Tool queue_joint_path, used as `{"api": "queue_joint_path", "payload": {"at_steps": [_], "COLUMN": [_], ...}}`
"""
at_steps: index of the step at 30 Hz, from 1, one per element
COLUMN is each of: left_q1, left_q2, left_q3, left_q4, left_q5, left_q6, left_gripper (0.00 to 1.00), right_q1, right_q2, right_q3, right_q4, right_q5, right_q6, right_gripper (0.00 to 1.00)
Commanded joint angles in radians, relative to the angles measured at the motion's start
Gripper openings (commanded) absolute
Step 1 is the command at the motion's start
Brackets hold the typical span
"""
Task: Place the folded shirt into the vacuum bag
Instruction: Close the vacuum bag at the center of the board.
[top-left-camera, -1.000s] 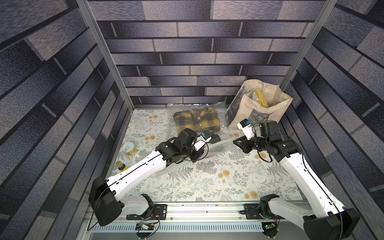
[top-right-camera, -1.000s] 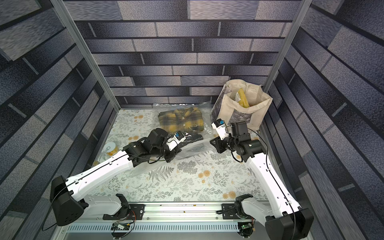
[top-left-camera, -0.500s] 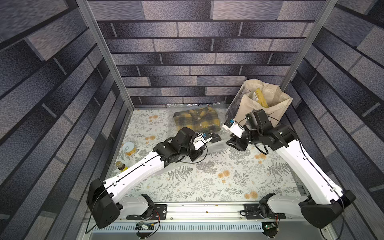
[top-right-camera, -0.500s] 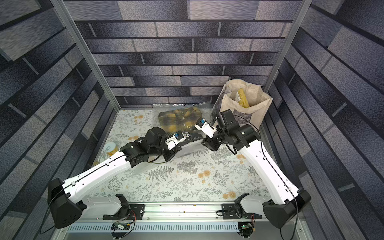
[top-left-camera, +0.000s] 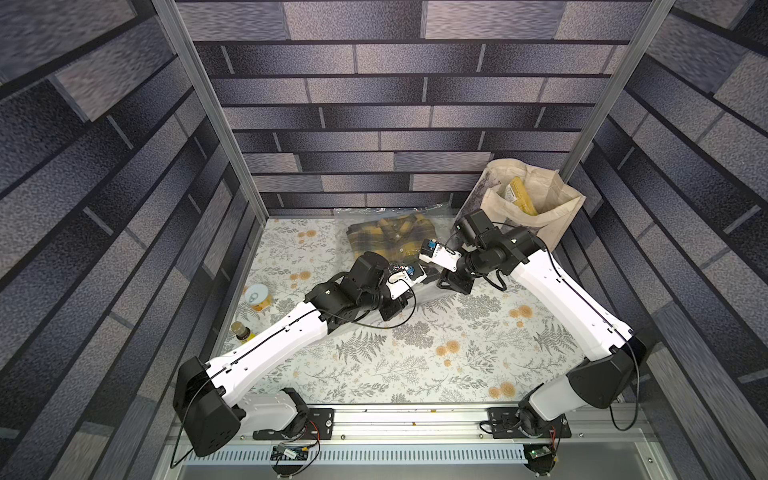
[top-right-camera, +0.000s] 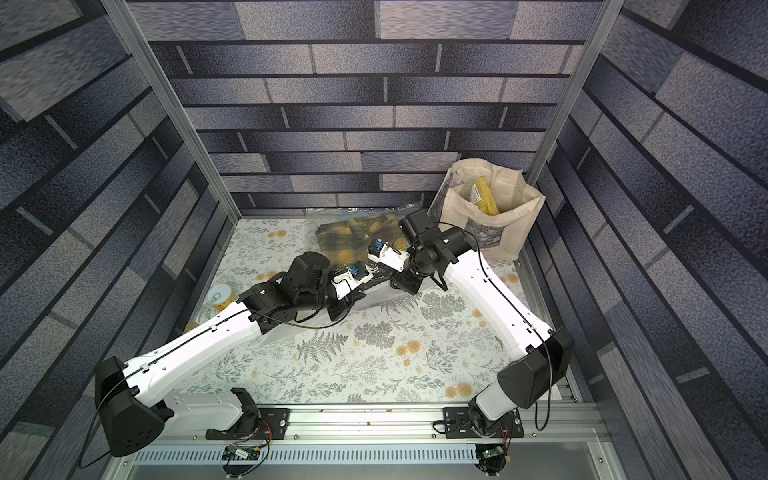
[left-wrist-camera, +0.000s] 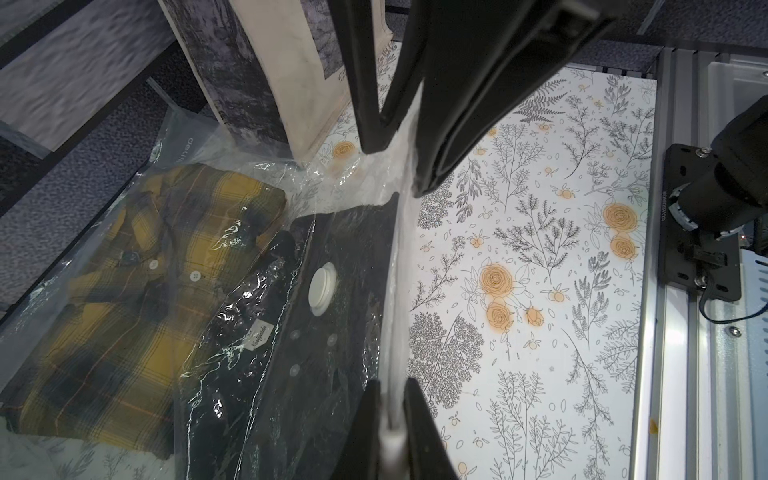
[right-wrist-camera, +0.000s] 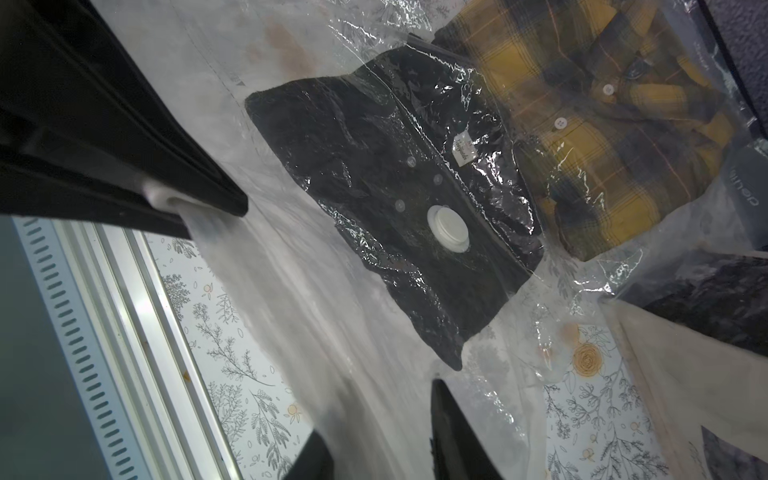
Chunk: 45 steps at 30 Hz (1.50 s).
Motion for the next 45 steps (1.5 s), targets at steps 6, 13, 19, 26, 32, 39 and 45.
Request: {"api": "queue_joint_path", "payload": {"at_steps": [6, 13, 19, 26, 32, 39, 45], "left_q1": [-0.005, -0.009, -0.017, -0.024, -0.033, -0.022, -0.003], "left_q2": [0.006, -0.016, -0.024, -0.031, -0.019, -0.020, -0.002], "left_q3": [0.049, 0.031, 0.013, 0.028, 0.057, 0.059, 0.084], "left_q4": [-0.047, -0.206, -0.336, -0.435, -0.533, -0.583, -0.646], "left_q5": [-0.061, -0.123, -0.153, -0.188, -0.240, -0.300, -0.324], "left_q6": [0.007, -0.021, -0.036, -0.042, -0.055, -0.080, -0.096], "left_gripper": [0.02, 0.07, 0.08, 0.07, 0.07, 0.06, 0.05], "right_q1": [0.005, -0.048, -0.126, -0.184, -0.236, -0.299, -0.340], "right_q2": [-0.062, -0.141, -0.192, -0.183, -0.172, -0.154, -0.135], "right_q3": [-0.088, -0.195, -0.266, -0.298, -0.308, -0.309, -0.301], "right_q4": [0.042, 0.140, 0.216, 0.255, 0.309, 0.356, 0.377], "right_q5": [0.054, 0.155, 0.166, 0.218, 0.254, 0.252, 0.258], "right_q6": [0.059, 0.167, 0.236, 0.261, 0.314, 0.367, 0.377], "right_gripper": [0.00, 0.00, 0.00, 0.00, 0.00, 0.00, 0.00]}}
